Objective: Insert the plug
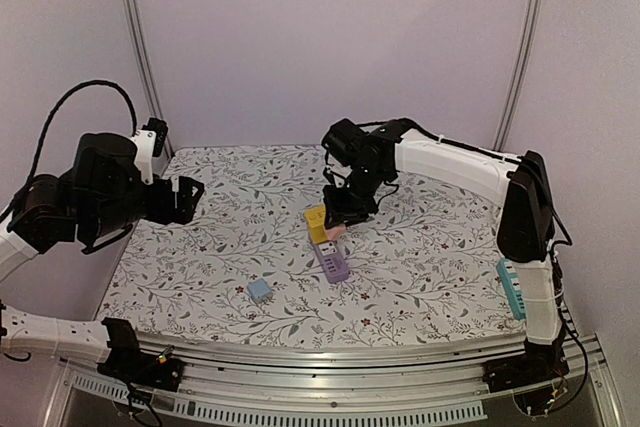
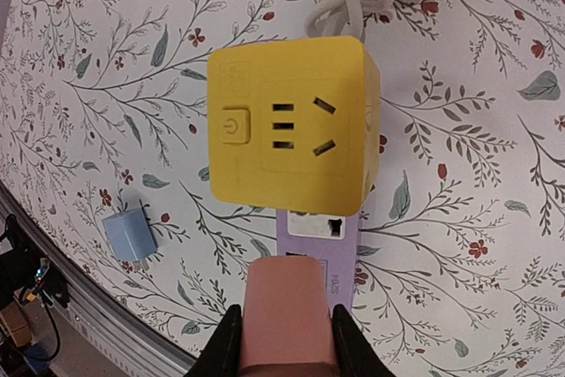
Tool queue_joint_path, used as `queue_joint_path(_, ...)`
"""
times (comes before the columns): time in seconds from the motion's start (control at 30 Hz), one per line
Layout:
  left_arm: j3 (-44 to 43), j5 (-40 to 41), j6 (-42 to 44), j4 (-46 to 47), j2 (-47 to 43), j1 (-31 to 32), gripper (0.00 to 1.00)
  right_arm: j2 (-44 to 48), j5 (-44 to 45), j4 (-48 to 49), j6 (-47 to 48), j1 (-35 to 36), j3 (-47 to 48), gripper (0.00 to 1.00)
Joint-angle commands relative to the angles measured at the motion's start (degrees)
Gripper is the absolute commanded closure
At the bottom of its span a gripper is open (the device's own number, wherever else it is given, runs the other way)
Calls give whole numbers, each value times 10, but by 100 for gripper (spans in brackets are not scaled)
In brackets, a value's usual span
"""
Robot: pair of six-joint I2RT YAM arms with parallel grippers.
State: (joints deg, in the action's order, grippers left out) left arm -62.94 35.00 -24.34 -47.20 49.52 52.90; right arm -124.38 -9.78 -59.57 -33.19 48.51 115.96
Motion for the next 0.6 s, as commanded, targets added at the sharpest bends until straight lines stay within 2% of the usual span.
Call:
queue_joint_path(0.0,10,-17,-2,-17,-6,-4,0,-40,44,-34,-8,4,31,100)
queue_joint_path(0.57,20,-23,43,-23,-14,-4,1,-110,64,-44,-11,8,80,100)
